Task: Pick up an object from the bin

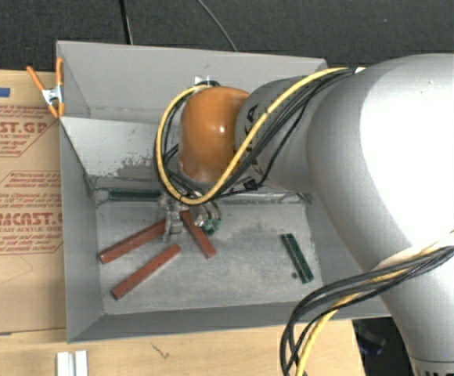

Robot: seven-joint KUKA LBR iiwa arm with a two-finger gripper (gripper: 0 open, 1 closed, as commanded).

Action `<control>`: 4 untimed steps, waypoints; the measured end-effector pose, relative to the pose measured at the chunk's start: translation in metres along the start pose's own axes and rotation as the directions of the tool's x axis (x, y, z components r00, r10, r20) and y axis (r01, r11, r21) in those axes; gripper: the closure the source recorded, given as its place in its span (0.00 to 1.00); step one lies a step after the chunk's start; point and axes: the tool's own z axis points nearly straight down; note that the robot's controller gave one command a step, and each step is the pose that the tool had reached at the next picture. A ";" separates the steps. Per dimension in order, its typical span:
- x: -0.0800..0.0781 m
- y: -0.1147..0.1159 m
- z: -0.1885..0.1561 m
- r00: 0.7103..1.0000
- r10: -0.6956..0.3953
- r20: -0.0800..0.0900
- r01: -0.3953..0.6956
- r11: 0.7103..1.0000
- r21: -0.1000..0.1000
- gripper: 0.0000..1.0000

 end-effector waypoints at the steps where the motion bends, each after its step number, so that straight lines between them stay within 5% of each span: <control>1: 0.000 0.016 -0.031 1.000 -0.003 -0.004 0.003 1.000 0.001 1.00; 2: -0.002 0.043 -0.067 0.993 -0.116 -0.001 0.116 0.993 0.001 1.00; 3: 0.016 0.092 0.002 0.949 -0.316 -0.004 0.316 0.949 -0.001 0.00; 4: 0.015 0.090 0.000 0.948 -0.318 -0.002 0.318 0.948 0.001 1.00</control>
Offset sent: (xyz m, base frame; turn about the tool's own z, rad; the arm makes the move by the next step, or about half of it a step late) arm -0.0052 0.0502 0.0756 -0.1305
